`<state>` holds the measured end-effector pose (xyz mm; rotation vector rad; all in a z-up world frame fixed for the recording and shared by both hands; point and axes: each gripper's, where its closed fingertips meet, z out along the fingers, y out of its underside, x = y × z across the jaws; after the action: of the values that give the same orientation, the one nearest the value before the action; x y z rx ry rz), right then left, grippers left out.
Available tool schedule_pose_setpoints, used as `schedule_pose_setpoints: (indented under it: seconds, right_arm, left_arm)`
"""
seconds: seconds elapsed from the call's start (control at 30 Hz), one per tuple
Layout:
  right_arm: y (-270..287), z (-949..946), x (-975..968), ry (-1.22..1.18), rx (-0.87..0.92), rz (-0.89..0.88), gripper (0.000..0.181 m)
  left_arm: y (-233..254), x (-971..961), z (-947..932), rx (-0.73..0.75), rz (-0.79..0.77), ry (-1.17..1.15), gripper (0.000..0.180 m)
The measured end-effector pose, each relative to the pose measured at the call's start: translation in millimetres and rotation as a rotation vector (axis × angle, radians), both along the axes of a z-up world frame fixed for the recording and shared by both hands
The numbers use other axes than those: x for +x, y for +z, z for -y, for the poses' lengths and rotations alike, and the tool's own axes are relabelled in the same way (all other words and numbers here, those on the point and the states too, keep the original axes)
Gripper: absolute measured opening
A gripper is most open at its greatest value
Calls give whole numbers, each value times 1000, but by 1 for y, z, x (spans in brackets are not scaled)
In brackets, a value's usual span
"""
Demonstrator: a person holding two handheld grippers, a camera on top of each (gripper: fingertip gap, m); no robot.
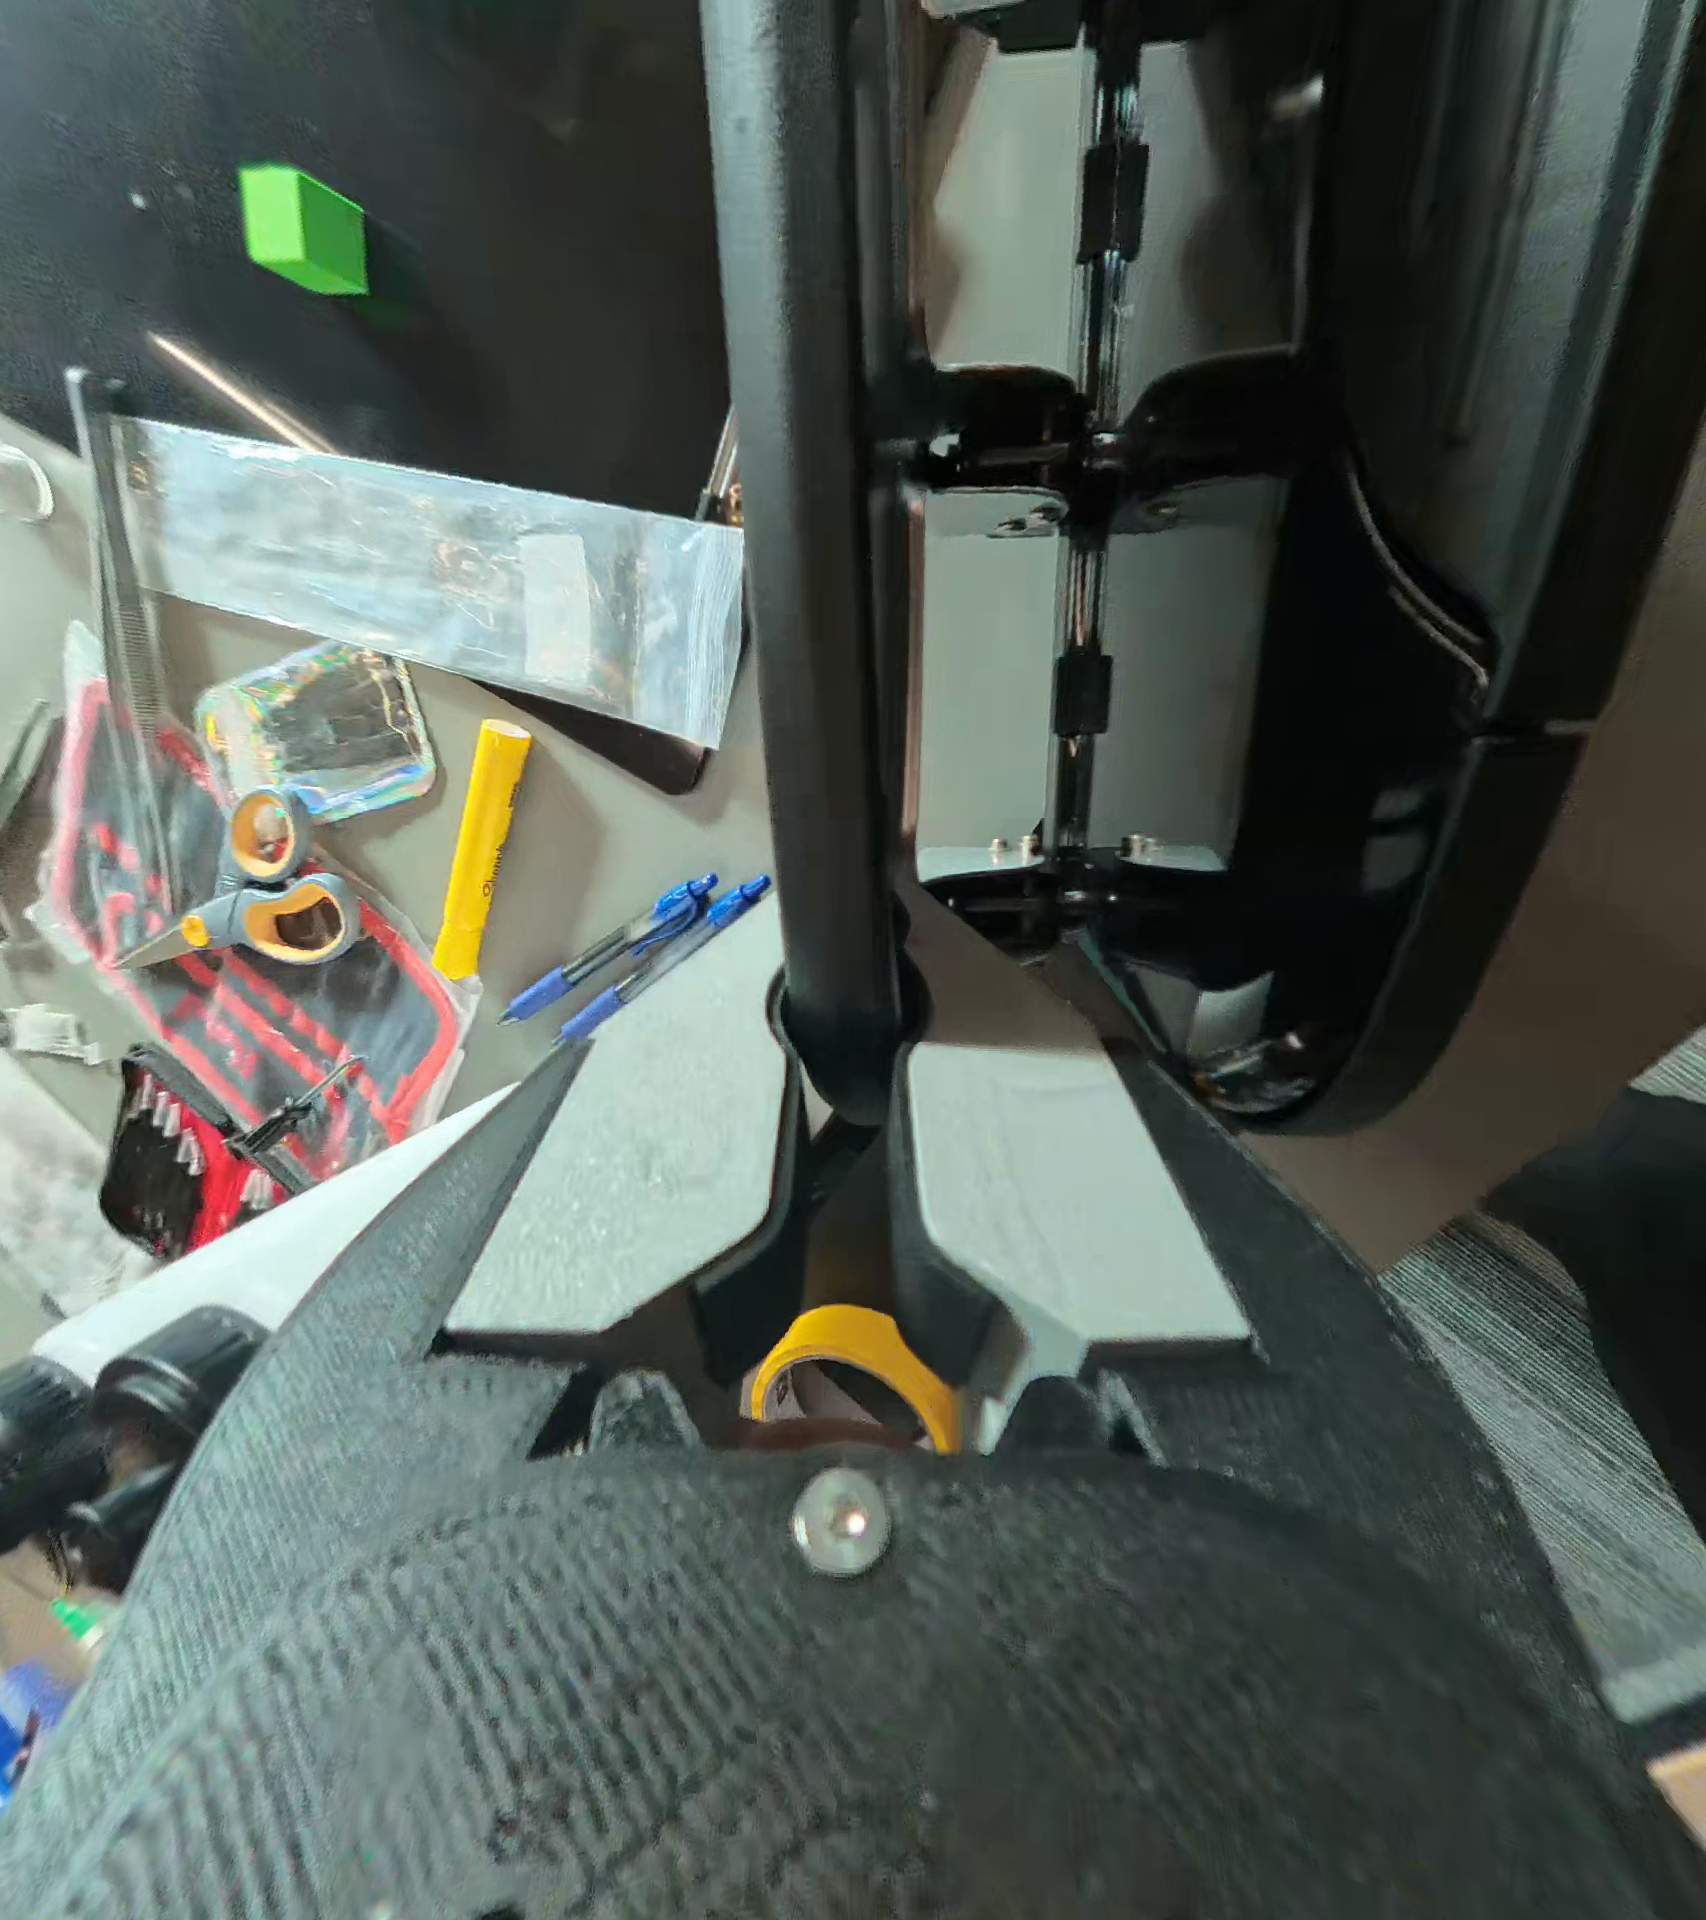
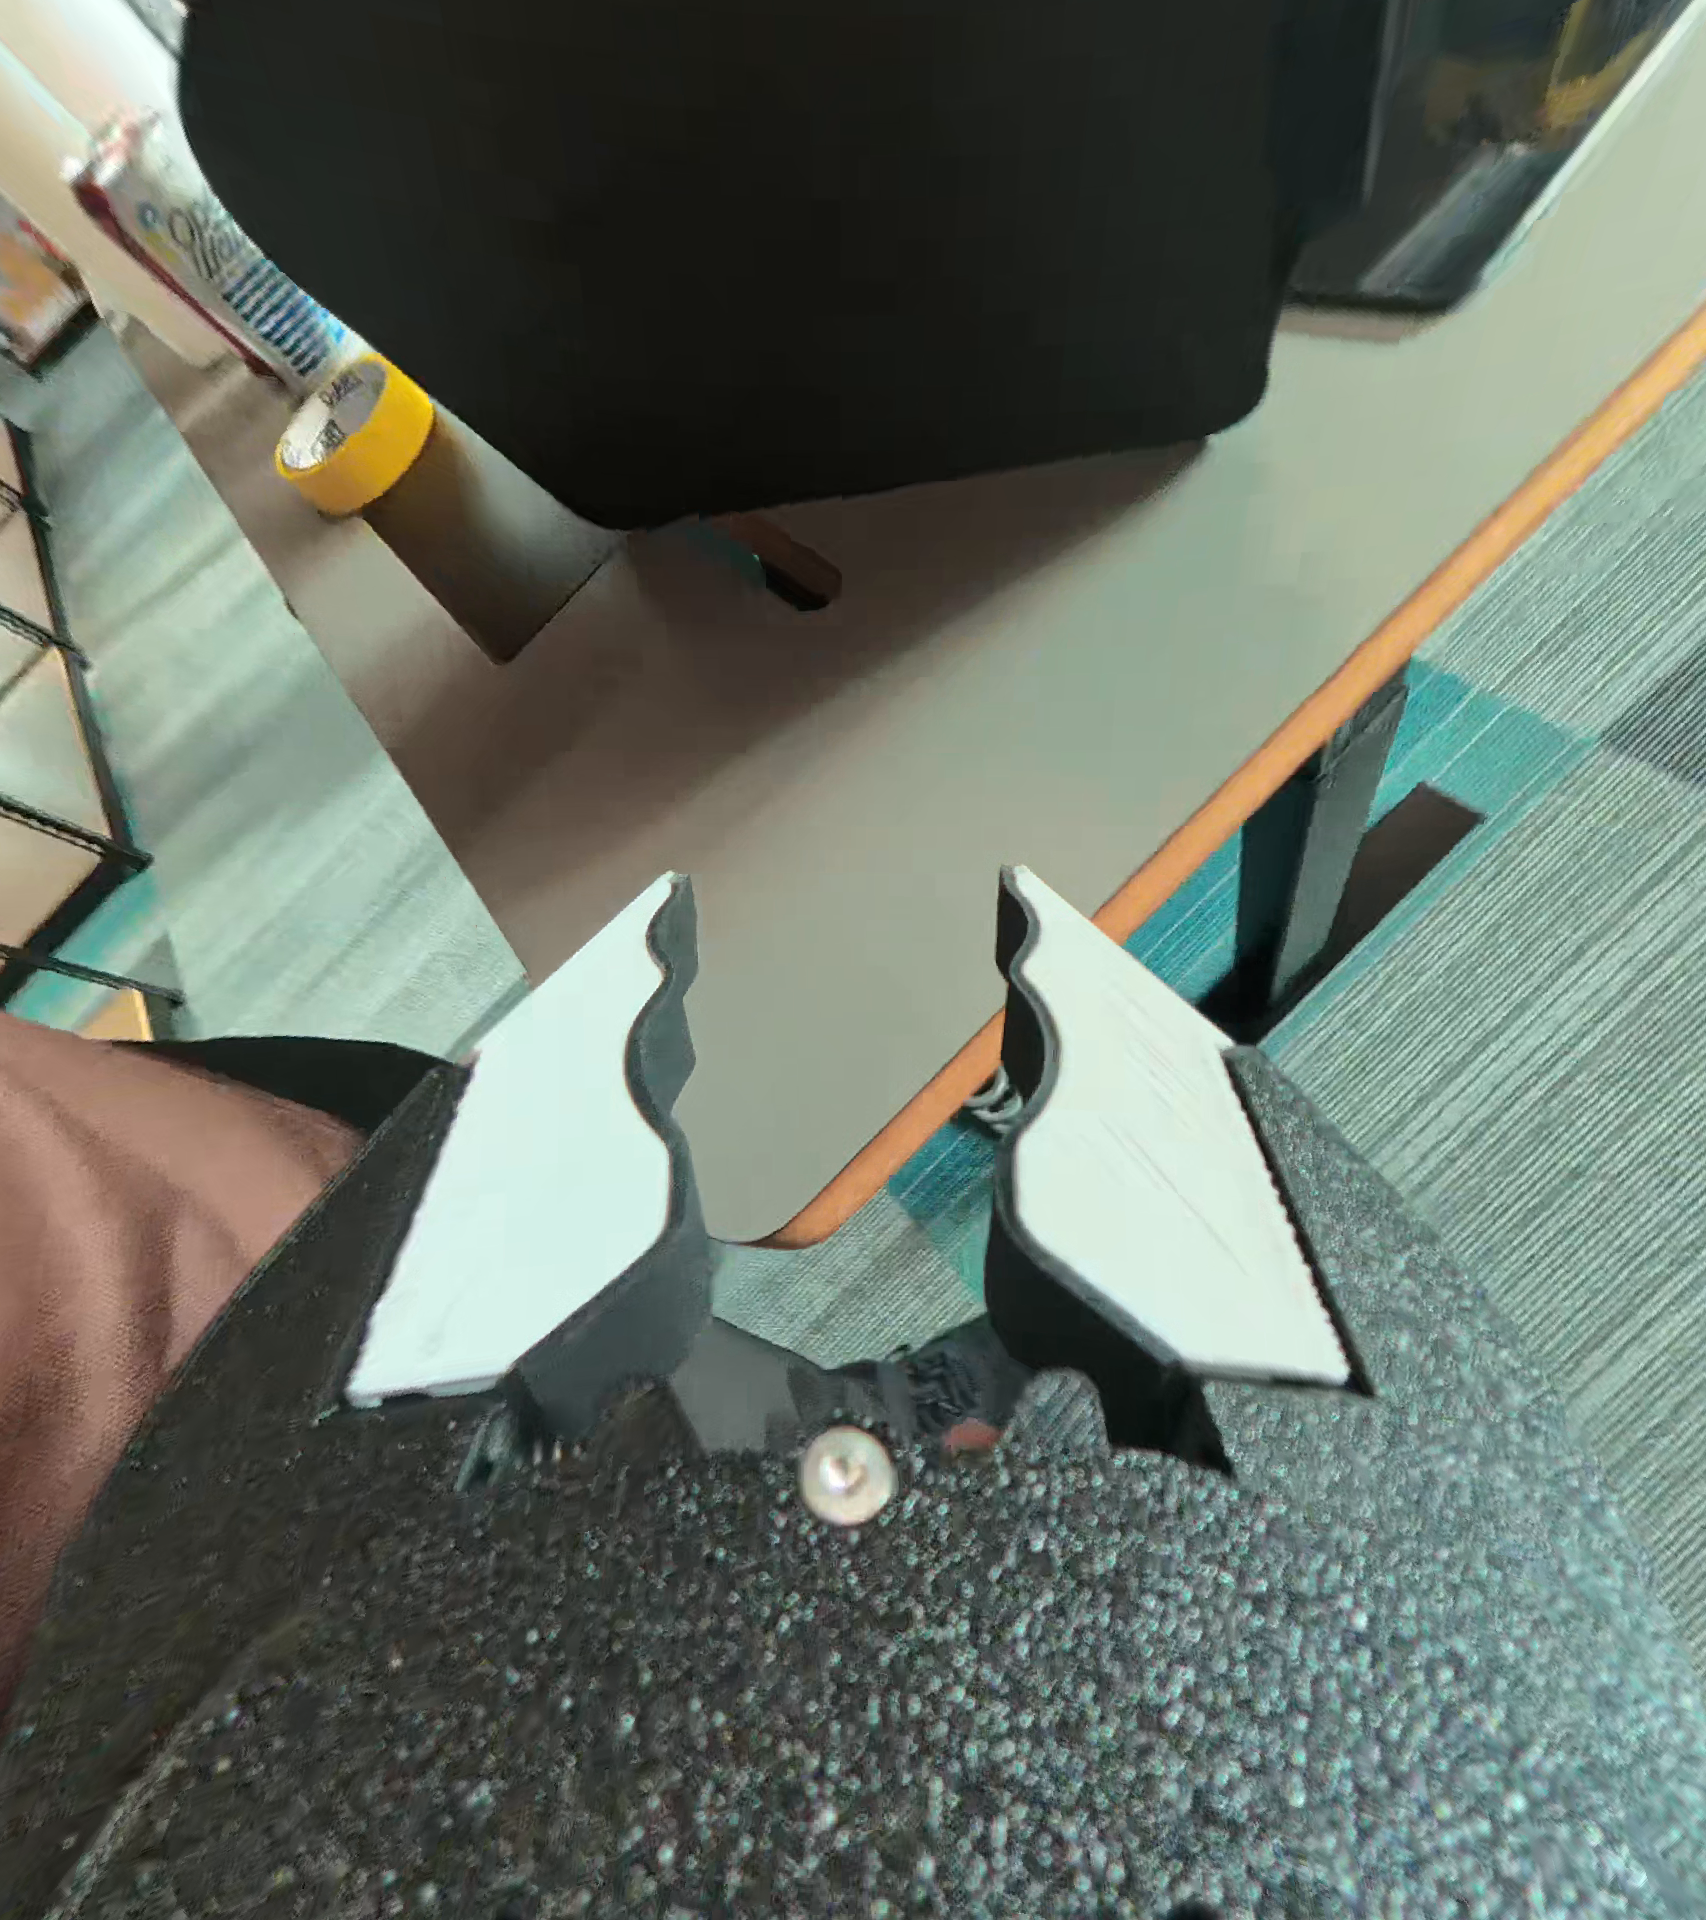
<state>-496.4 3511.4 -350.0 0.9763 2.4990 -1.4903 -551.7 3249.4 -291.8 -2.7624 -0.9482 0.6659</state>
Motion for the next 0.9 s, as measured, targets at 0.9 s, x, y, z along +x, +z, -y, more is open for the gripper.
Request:
schedule_pose_setpoints:
  seconds: [0.9]
  right_arm:
    - [49, 102, -15, 404, 556, -971, 23]
  left_arm:
    - [0, 45, -36, -111, -262, -40, 15]
